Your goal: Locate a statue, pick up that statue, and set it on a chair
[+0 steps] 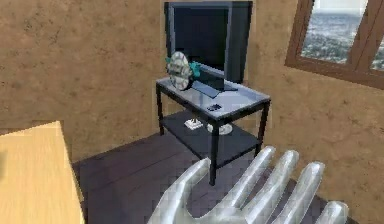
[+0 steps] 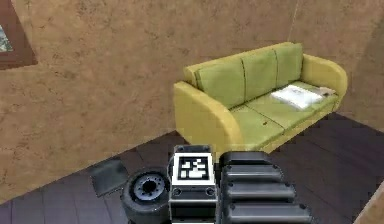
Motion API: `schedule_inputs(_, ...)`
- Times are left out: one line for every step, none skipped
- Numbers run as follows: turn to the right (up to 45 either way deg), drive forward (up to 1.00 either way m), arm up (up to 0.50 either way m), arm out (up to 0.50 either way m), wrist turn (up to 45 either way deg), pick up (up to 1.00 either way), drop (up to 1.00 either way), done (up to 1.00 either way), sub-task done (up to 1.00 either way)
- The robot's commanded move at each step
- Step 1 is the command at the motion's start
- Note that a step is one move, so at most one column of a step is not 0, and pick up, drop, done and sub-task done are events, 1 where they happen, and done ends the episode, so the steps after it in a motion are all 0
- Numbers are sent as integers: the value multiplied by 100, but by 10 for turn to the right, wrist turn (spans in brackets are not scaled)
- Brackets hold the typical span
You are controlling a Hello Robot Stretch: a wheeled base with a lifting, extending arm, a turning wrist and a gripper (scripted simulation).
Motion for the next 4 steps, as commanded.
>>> schedule_inputs(450,0,0,0,0,0,0,0,0)
schedule_inputs(450,0,0,0,0,0,0,0,0)
schedule_inputs(450,0,0,0,0,0,0,0,0)
schedule_inputs(60,0,0,0,0,0,0,0,0)
